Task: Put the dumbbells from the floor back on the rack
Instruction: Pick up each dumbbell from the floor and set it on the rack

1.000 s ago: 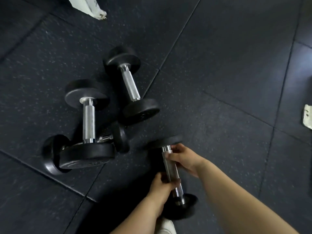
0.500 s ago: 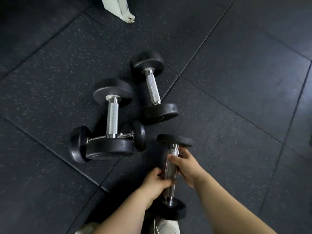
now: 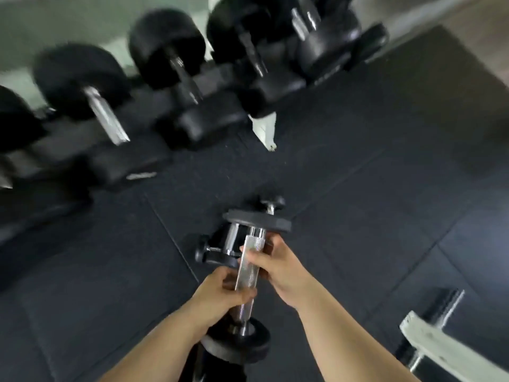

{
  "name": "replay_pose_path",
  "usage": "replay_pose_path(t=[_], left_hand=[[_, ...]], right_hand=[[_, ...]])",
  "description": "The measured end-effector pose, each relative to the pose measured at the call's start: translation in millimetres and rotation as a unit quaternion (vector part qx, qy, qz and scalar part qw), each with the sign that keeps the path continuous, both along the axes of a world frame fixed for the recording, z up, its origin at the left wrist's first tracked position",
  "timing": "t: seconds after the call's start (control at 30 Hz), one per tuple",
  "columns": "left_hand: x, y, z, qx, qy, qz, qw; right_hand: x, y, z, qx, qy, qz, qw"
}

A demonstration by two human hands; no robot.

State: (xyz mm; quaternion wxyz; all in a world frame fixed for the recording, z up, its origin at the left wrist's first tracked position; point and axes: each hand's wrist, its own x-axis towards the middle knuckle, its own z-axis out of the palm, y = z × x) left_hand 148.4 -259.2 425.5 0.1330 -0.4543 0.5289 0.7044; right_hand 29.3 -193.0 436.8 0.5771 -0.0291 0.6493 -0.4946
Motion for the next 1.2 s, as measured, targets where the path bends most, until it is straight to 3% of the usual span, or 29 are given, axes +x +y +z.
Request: replay_pose_path(t=[0.2, 0.43, 0.8, 1.2], left_hand=[[47, -78, 149, -0.06, 0.031, 0.128, 0.989], [158, -178, 235, -0.087, 0.05, 0.238, 0.966], [348, -411, 271, -0.116, 0.104, 0.338, 0.928], [381, -560, 272, -0.183, 0.061, 0.382, 0.904]], right_hand=[[39, -109, 156, -0.03, 0.109, 0.139, 0.984], [142, -247, 231, -0.089, 0.147, 0.278, 0.945], [337, -503, 278, -0.142, 0.177, 0.33, 0.916], [384, -666, 275, -0.125, 0.178, 0.337, 0.916]])
